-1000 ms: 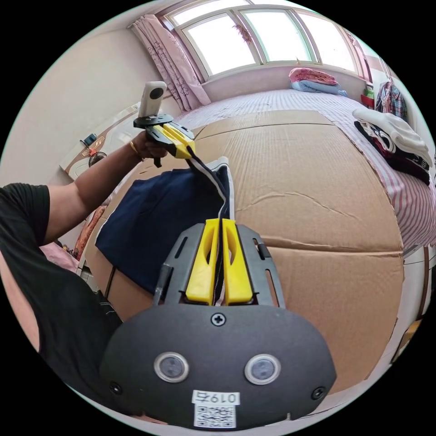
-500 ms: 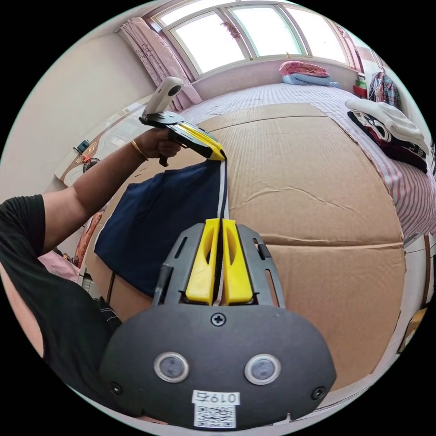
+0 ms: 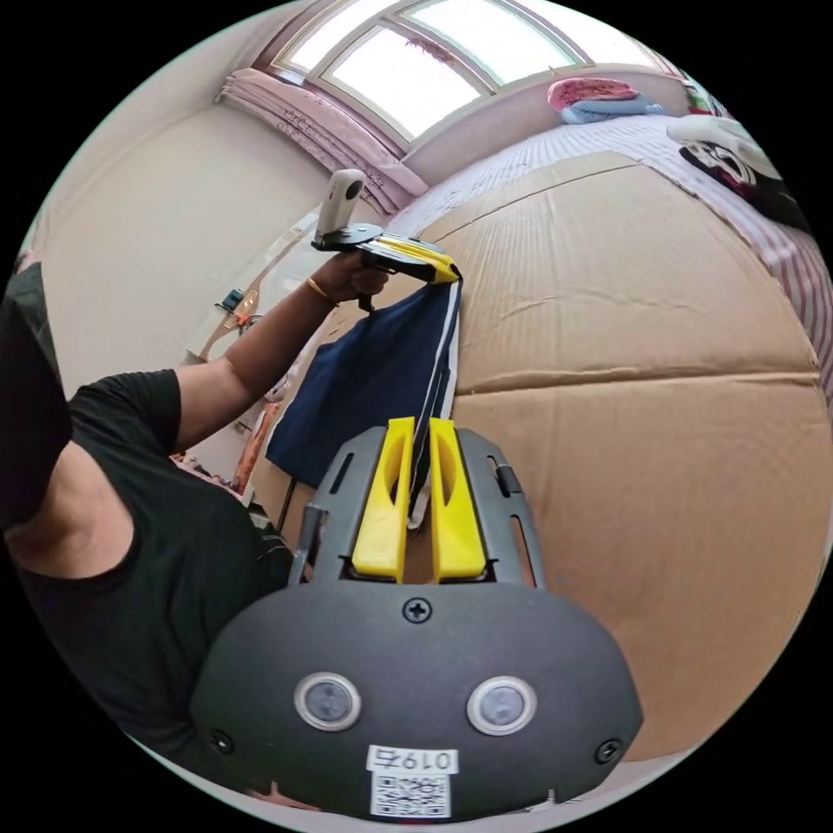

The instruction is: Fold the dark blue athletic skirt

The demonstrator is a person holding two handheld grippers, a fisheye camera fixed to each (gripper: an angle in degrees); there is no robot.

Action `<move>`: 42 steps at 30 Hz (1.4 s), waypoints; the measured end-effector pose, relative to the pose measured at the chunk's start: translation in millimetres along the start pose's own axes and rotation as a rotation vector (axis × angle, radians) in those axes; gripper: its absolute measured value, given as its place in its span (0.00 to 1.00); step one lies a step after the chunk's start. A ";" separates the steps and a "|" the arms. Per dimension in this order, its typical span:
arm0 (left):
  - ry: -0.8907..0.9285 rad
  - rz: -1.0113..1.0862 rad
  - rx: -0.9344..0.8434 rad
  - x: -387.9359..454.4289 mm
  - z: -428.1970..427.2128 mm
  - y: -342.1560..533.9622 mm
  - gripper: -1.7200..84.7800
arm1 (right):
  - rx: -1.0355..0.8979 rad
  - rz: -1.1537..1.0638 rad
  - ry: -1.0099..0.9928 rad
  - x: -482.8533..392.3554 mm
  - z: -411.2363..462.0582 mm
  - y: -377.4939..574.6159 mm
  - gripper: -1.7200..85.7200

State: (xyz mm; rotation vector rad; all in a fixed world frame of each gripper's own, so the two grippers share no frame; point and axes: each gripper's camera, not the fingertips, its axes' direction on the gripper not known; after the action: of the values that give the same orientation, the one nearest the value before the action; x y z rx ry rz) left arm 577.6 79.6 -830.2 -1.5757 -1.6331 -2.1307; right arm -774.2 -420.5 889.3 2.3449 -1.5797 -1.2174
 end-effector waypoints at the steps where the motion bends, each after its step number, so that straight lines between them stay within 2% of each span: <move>1: 0.000 -0.001 0.000 -2.6 1.3 0.1 0.03 | -0.003 0.017 0.002 4.8 -6.3 10.4 0.07; 6: -0.008 0.003 -0.017 -10.8 5.5 -2.2 0.03 | -0.039 0.031 -0.005 10.9 -21.4 39.1 0.10; 22: -0.019 0.006 -0.039 -33.0 10.6 0.2 0.03 | -0.139 -0.002 -0.024 12.3 -2.5 74.5 0.07; 27: -0.012 0.000 -0.037 -39.7 10.6 2.3 0.03 | -0.191 0.013 -0.084 24.7 8.1 83.3 0.04; 32: 0.005 -0.029 -0.044 -48.3 8.7 3.8 0.03 | -0.234 0.033 -0.224 48.4 6.3 92.8 0.02; 36: -0.003 -0.024 -0.046 -49.4 7.1 4.4 0.03 | -0.284 0.002 -0.211 47.4 10.3 94.8 0.02; 42: 0.000 -0.022 -0.038 -53.0 4.9 8.0 0.03 | -0.203 0.001 -0.158 47.9 5.1 105.3 0.03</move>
State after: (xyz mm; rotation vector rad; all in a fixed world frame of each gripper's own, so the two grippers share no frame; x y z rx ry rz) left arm 611.2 52.5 -862.4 -1.5753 -1.6267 -2.1855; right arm -849.3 -507.0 906.2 2.1706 -1.4201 -1.5174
